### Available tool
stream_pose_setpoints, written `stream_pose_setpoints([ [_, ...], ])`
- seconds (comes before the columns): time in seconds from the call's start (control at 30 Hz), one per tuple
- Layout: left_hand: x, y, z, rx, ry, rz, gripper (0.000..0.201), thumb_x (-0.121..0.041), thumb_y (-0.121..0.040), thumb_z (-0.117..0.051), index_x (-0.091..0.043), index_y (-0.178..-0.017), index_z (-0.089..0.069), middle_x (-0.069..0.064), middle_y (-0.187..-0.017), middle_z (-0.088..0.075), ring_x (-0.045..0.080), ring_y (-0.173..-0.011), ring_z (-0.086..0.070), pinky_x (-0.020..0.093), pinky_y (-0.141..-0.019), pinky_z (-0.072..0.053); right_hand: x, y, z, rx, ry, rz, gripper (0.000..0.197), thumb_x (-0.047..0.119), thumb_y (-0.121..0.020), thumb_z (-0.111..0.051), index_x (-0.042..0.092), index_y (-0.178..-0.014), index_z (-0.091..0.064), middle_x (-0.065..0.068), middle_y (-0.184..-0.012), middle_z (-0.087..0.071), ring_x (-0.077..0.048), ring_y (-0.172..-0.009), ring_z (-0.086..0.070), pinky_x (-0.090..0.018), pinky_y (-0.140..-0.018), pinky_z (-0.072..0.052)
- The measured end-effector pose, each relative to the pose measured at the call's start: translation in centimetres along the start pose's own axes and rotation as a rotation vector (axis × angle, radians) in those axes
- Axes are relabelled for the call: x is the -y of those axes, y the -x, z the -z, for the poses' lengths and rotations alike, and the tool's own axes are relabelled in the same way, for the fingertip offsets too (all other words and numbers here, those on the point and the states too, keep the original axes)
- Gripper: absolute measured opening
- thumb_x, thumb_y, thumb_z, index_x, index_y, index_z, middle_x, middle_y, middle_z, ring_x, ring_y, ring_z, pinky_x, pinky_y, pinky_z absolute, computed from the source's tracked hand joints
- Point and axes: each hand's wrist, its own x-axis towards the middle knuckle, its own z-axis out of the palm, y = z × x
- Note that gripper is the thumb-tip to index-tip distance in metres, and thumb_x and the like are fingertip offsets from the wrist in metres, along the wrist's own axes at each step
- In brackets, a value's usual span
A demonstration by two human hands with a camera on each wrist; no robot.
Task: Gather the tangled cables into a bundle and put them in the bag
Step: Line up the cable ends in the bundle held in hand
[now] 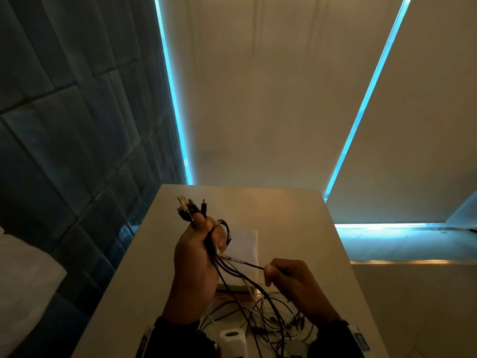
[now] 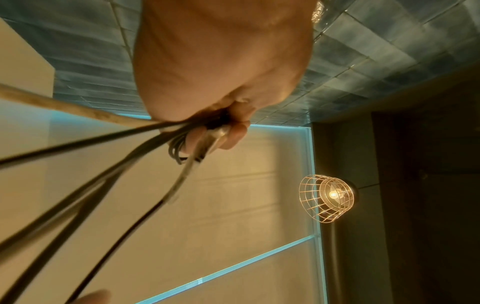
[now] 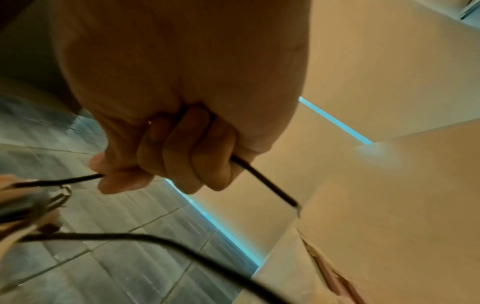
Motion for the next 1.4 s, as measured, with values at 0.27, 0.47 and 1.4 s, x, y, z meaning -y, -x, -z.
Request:
stream_pose_setpoints([
  [0.27,-0.7,0.0,0.8,-0.045,-0.228,-0.053,0.037,-0.027,-0.101,-0.034,-0.012,-0.070,-0.045,0.002,-0.054,-0.059,0.016,-0.053,-0.048,0.027,-0.053,-0.036,-3.2,3.1,5.6,-0.358,0.269,-0.021,0.035,0.046,-0.082,-0.053,0.018,-0.062,-0.058,0.009,-0.047,-0.048,-0.002,-0.047,-0.043,-0.017,-0.051,-0.031],
  [0.47,-0.7,-0.6,1.3,-0.008,-0.384,-0.009,0.035,-0.029,-0.101,-0.034,-0.009,-0.074,-0.045,0.010,-0.059,-0.065,0.015,-0.045,-0.048,0.021,-0.042,-0.042,-5.9,5.1,11.6,-0.723,0.335,-0.125,0.034,0.014,-0.095,-0.056,0.014,-0.062,-0.060,0.002,-0.048,-0.047,-0.016,-0.052,-0.042,-0.028,-0.057,-0.035],
  [1.4,-1.9,2.0,-2.7,0.404,0.059,0.025,0.034,-0.039,-0.088,-0.042,-0.016,-0.063,-0.049,0.007,-0.068,-0.056,0.020,-0.061,-0.055,0.028,-0.059,-0.048,8.4,-0.3,-3.1,0.300,0.087,-0.004,0.022,0.025,-0.086,-0.070,0.021,-0.107,-0.067,0.004,-0.107,-0.071,-0.013,-0.101,-0.067,-0.033,-0.094,-0.052],
])
